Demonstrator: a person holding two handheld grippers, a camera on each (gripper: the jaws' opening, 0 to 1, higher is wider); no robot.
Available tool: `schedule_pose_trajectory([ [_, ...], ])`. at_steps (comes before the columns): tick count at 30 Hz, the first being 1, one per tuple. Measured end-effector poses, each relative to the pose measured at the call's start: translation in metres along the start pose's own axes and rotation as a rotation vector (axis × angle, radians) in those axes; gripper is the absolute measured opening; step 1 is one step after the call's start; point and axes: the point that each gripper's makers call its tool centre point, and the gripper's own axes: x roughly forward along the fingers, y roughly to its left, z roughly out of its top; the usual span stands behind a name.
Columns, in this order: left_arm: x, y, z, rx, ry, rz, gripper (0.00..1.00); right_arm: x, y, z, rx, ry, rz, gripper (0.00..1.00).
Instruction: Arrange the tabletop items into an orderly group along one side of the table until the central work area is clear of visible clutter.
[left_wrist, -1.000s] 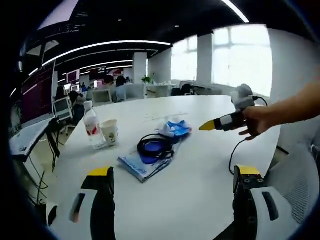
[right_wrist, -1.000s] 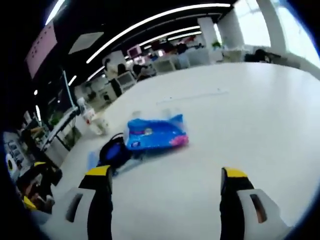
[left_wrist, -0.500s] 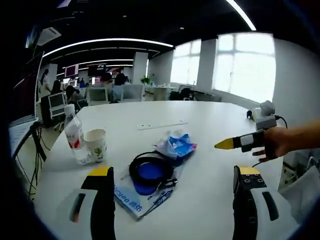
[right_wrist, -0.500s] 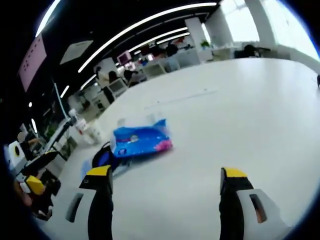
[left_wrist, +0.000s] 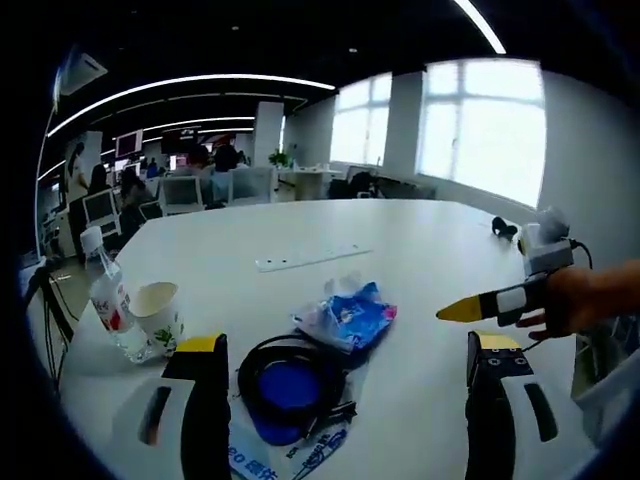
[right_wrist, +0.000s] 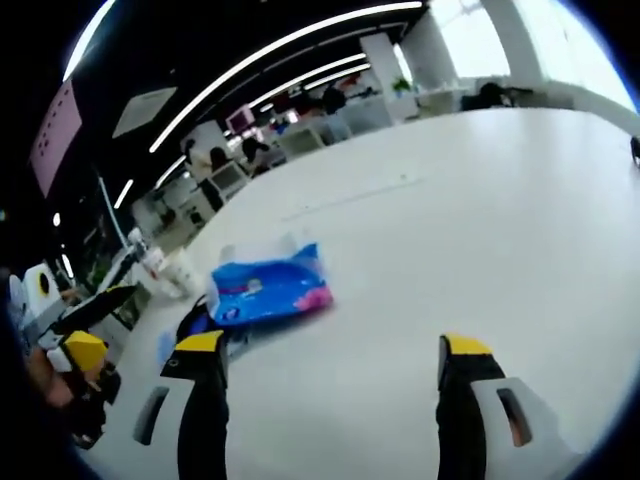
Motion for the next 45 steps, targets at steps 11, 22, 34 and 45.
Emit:
schedule_pose_trajectory([
  [11,0.044,0.01,0.001,-0.065,-0.006,0.012,1.0,0.01,-0.004,0.004,0.023,-0.001,-0.01,0.83],
  [22,0.075,0.024,-0.016,-0.131,0.045,0.083,0.99,0.045,0.004,0.021,0.0,0.021,0.01,0.79],
  [34,0.097,0.026,-0.027,-0.108,0.102,0.107,0.94,0.075,0.011,0.038,-0.044,0.034,0.02,0.72],
  [45,0.101,0.035,-0.037,-0.086,0.164,0.147,0.75,0.093,0.019,0.042,-0.088,0.056,0.029,0.62],
])
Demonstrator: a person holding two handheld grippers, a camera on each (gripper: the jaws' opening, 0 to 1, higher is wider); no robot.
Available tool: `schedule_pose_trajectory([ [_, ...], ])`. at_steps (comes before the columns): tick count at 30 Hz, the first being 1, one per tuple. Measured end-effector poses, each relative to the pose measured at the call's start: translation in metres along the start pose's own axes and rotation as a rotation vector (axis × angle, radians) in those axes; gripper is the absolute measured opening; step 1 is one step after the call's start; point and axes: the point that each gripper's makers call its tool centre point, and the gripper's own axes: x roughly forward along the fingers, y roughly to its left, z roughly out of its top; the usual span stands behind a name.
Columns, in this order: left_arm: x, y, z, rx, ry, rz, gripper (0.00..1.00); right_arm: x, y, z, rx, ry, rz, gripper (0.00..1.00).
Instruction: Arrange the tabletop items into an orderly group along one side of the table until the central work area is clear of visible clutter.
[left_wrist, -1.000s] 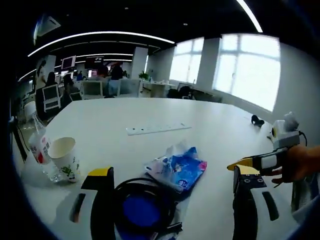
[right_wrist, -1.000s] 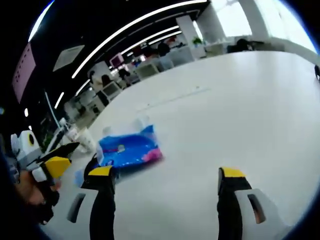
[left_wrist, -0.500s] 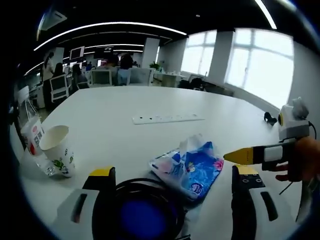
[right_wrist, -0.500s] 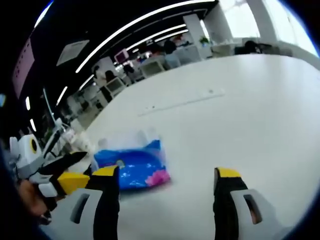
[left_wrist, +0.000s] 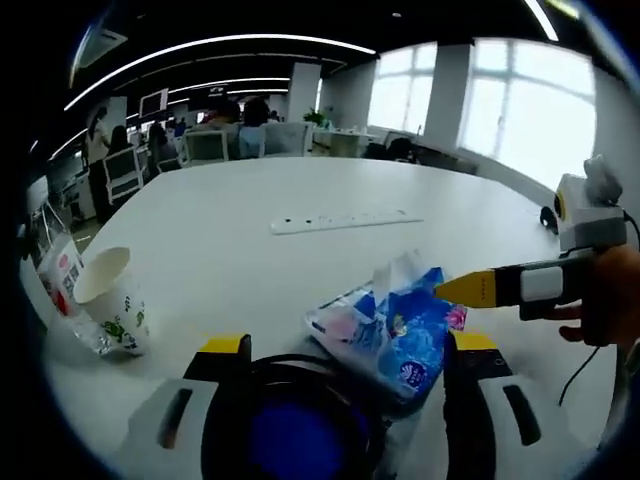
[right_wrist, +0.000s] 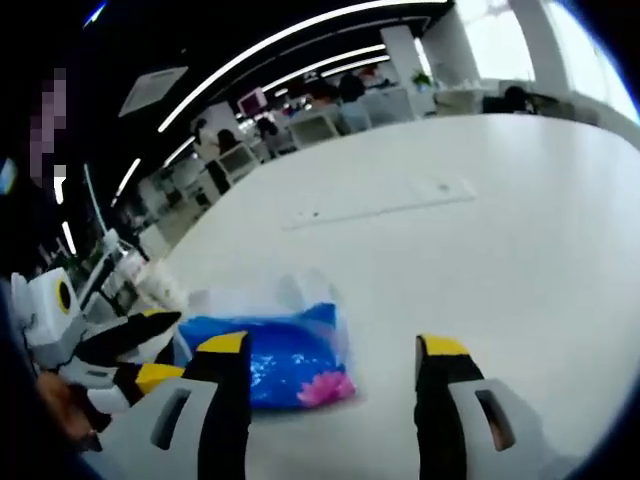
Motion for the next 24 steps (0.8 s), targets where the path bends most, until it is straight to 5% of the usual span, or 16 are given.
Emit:
schedule_pose_trajectory([
  [5,0.002,0.003,-0.012,-0.018,0.051,0.007,0.64,0.005,0.006,0.0,-0.03,0.015,0.005,0.51],
  [10,0.002,0.003,-0.012,-0.006,0.045,0.013,0.61,0.007,0.011,-0.003,-0.06,0.026,0.019,0.41],
  [24,-0.003,0.01,-0.019,-0.02,0.073,0.026,0.32,-0.002,0.013,-0.005,-0.091,0.025,0.004,0.07],
])
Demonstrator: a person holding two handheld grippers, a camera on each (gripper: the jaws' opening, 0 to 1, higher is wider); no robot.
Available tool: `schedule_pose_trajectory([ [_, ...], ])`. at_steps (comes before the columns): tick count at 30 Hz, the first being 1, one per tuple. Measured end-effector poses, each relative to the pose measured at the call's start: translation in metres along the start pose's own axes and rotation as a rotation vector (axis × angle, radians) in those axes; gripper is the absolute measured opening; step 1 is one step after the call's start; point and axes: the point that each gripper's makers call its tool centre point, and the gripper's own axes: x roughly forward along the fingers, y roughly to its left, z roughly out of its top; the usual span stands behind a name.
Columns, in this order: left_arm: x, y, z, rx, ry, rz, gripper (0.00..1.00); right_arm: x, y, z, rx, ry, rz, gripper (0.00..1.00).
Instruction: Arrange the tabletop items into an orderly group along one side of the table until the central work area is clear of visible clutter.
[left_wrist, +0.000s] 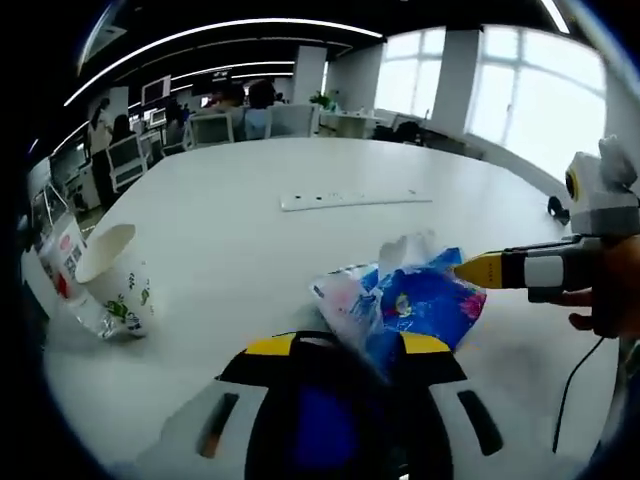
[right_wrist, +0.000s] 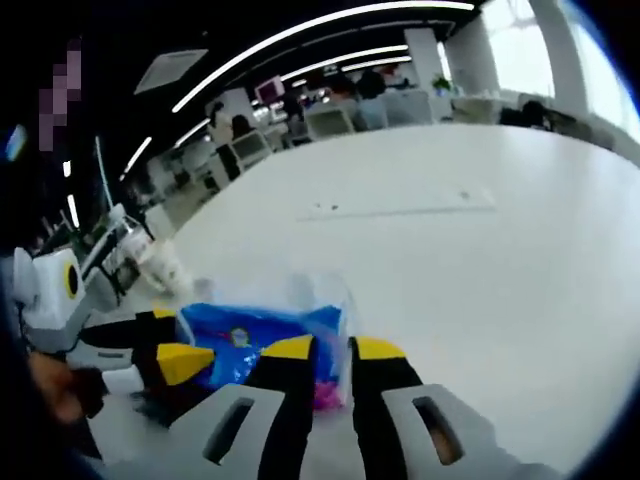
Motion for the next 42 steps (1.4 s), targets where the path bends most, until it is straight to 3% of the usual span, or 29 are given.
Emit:
schedule_pose_trajectory([
  [3,-0.002,-0.006,-0.001,-0.012,0.0,-0.033,0.16,-0.004,0.001,0.0,0.008,-0.007,0.0,0.0],
  [16,-0.018,-0.001,0.001,0.012,-0.007,-0.013,0.05,-0.023,0.01,-0.003,0.024,-0.018,0.005,0.0],
  [26,-0.034,-0.009,-0.002,0.033,0.005,-0.031,0.02,-0.046,0.017,-0.007,0.042,-0.045,0.01,0.0],
  [32,-0.045,-0.025,-0.003,0.04,0.008,-0.059,0.02,-0.069,0.011,-0.012,0.072,-0.077,-0.012,0.0],
  [42,-0.061,-0.068,-0.015,0.071,0.015,-0.129,0.02,-0.115,-0.005,-0.03,0.117,-0.116,-0.046,0.0],
])
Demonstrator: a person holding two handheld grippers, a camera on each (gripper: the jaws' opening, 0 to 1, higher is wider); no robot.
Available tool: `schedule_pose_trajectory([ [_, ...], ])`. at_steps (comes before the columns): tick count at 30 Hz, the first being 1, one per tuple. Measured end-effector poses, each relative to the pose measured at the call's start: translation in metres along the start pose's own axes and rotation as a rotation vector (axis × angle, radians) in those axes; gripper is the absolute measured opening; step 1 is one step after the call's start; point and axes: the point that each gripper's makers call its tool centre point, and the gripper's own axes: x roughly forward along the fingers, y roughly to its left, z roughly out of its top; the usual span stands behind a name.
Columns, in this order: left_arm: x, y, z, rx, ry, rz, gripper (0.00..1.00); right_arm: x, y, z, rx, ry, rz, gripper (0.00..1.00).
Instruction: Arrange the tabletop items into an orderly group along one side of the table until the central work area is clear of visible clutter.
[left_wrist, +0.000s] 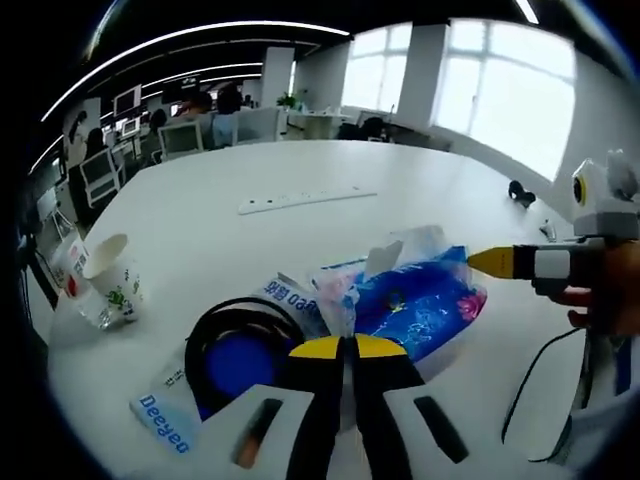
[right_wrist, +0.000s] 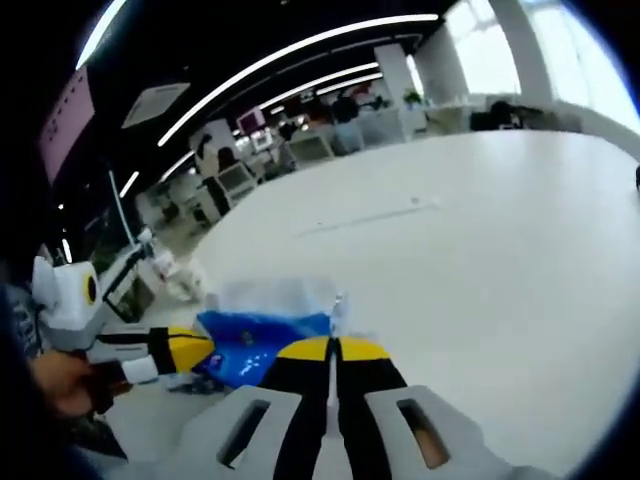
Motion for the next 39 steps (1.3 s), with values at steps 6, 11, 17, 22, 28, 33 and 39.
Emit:
schedule_pose_trajectory([
  [6,-0.002,-0.029,-0.007,0.033,0.014,-0.044,0.02,-0.027,-0.015,-0.007,0.049,-0.032,-0.026,0.0],
  [11,-0.002,-0.047,-0.012,0.056,0.024,-0.065,0.01,-0.045,-0.025,-0.015,0.071,-0.043,-0.043,0.0],
  [17,0.0,-0.063,-0.019,0.08,0.042,-0.081,0.01,-0.062,-0.036,-0.026,0.082,-0.046,-0.058,0.0],
  [22,0.003,-0.077,-0.024,0.092,0.053,-0.095,0.01,-0.072,-0.044,-0.029,0.083,-0.05,-0.074,0.0],
  [28,0.007,-0.089,-0.03,0.099,0.068,-0.111,0.01,-0.081,-0.054,-0.035,0.096,-0.056,-0.094,0.0],
  [33,0.01,-0.102,-0.039,0.111,0.084,-0.13,0.01,-0.089,-0.064,-0.043,0.111,-0.05,-0.114,0.0],
  [39,0.015,-0.112,-0.048,0.109,0.102,-0.144,0.01,-0.091,-0.077,-0.053,0.124,-0.032,-0.132,0.0],
])
